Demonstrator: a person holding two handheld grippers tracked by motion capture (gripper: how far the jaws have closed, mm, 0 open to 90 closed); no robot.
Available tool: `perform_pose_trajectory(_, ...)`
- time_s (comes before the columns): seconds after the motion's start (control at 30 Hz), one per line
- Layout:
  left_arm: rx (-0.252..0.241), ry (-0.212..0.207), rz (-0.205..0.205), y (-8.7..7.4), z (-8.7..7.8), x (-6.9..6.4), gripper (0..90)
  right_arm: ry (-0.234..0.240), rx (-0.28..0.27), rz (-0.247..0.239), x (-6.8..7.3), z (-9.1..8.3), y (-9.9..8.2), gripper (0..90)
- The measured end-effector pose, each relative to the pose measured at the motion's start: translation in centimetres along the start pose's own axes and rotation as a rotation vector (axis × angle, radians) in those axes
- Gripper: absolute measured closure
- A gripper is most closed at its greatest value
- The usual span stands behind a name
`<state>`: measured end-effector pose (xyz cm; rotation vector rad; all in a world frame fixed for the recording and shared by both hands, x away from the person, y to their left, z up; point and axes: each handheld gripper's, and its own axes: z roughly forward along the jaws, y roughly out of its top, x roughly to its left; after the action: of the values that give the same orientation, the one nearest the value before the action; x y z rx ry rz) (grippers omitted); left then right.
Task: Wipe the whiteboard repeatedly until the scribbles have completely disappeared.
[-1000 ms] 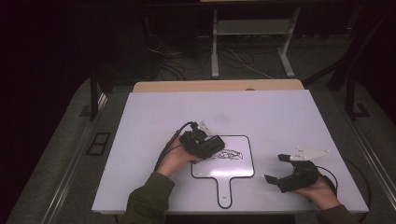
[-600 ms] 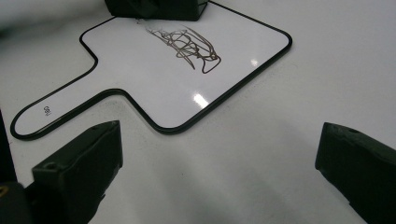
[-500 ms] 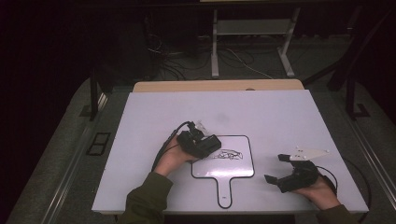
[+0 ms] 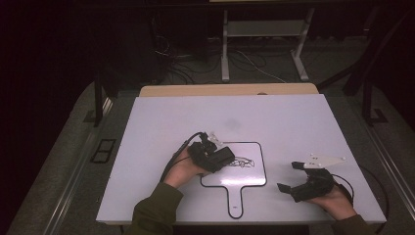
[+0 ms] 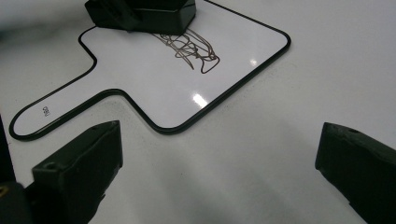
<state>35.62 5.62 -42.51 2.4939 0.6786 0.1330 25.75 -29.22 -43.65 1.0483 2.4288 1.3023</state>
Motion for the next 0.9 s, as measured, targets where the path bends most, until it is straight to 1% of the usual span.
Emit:
perform_pose_trajectory(0.2,-0.003,0.041,-0.032,-0.6,-0.5,1.6,39.1,0.0,0.0,-0.001,0.0,0.0,0.0,0.0)
perform_pose_trajectory(0.23,-0.004,0.047,-0.051,-0.7,-0.5,1.8,39.1,0.0,0.0,-0.001,0.0,0.0,0.0,0.0)
perform_pose_trajectory(0.27,-0.006,0.052,-0.05,-0.8,-0.6,2.1,39.1,0.001,0.001,-0.001,0.0,0.0,0.0,0.0)
perform_pose_trajectory(0.3,-0.001,0.055,-0.055,-0.9,-0.7,2.4,39.1,0.001,0.001,-0.001,0.0,0.0,0.0,0.0)
perform_pose_trajectory(0.33,-0.007,0.055,-0.065,-1.0,-0.8,2.6,39.1,0.0,0.001,-0.001,0.0,0.0,0.0,0.0)
perform_pose_trajectory(0.4,-0.008,0.052,-0.062,-1.1,-0.8,2.7,39.2,0.0,0.002,-0.003,0.0,0.1,0.0,0.0)
perform_pose_trajectory(0.43,-0.004,0.056,-0.051,-1.1,-0.8,2.7,39.1,0.001,0.002,-0.002,0.0,0.1,0.0,0.0)
perform_pose_trajectory(0.47,0.007,0.056,-0.055,-1.0,-0.9,2.4,39.1,0.0,0.002,-0.003,0.0,0.1,0.0,0.0)
perform_pose_trajectory(0.5,0.007,0.055,-0.051,-1.0,-0.9,2.3,39.2,0.0,0.002,-0.003,0.0,0.1,0.0,0.0)
perform_pose_trajectory(0.57,0.017,0.048,-0.037,-1.1,-1.0,1.8,39.1,0.0,0.002,-0.003,0.0,0.1,0.0,0.0)
perform_pose_trajectory(0.6,0.02,0.046,-0.029,-1.1,-1.0,1.6,39.1,0.0,0.002,-0.002,-0.1,0.1,0.0,0.0)
perform_pose_trajectory(0.7,0.019,0.039,-0.029,-1.3,-1.0,0.8,39.1,0.002,0.001,-0.001,-0.1,0.1,0.0,0.0)
perform_pose_trajectory(0.73,0.021,0.038,-0.016,-1.3,-1.0,0.6,39.1,0.003,0.002,-0.002,-0.1,0.1,0.0,0.0)
perform_pose_trajectory(0.77,0.022,0.034,-0.013,-1.3,-1.0,0.4,39.1,0.002,0.002,-0.001,0.0,0.1,0.0,0.0)
perform_pose_trajectory(0.83,0.026,0.038,-0.005,-1.3,-1.1,0.3,39.1,0.001,0.001,-0.001,0.0,0.1,0.0,0.0)
perform_pose_trajectory(0.9,0.017,0.043,-0.013,-1.3,-1.0,0.6,39.2,0.0,0.001,0.0,0.0,0.1,0.0,0.0)
